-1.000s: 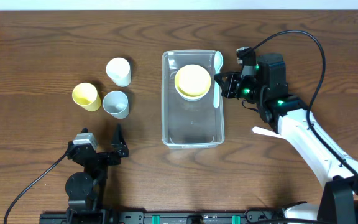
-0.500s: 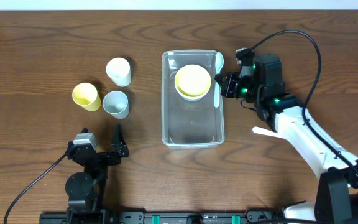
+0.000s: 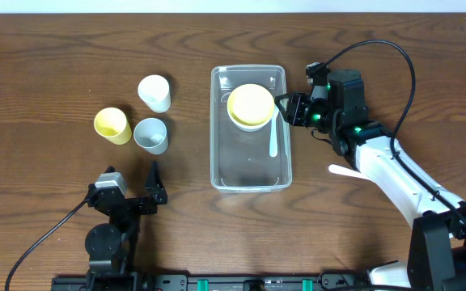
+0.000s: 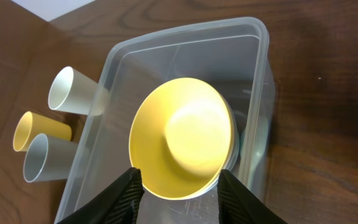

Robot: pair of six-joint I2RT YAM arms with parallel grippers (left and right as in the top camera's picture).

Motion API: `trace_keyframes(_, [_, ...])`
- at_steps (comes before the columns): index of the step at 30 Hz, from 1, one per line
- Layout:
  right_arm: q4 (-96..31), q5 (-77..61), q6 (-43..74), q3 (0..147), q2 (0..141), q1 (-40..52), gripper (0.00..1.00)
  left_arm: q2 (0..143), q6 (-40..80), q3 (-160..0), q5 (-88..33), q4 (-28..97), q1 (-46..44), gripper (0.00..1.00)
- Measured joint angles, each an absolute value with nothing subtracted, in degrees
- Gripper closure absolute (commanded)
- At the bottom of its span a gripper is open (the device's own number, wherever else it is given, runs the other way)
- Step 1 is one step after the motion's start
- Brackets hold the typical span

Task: Pack container
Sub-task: 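Release the spoon and move the right gripper to the white fork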

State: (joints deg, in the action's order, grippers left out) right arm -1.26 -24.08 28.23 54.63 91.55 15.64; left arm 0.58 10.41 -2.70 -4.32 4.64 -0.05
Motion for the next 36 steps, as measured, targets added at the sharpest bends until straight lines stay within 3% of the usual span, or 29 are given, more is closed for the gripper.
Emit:
trace_keyframes(5, [-2.8,-26.1,28.3,55.7,91.5,15.6,0.61,0.6,10.4,-2.7,-4.3,4.6,-0.1,0.02])
trace_keyframes(8, [-9.4,-26.7,28.1,59.5,91.4,15.6,0.56,0.6,10.4,-2.7,-4.3,4.6,-0.1,0.02])
trace_keyframes(16, [-46.4,-16.8,25.2,76.8,87.5,14.5,0.46,0.6,10.4,-2.7,-4.3,4.6,-0.1,0.02])
trace_keyframes(23, [-72.9,-2.5,31.5,81.5,85.0,10.3,0.48,0.6,10.4,-2.7,-4.3,4.6,-0.1,0.02])
trace_keyframes(29, [-77.3,4.4,42.1,76.4,85.0,7.4,0.52,0.6,10.4,-2.7,-4.3,4.6,-0.1,0.02])
trace_keyframes(36, [-73.1,6.7,60.7,63.9,85.0,5.2,0.3,0.6,10.4,-2.7,-4.3,4.6,-0.1,0.02])
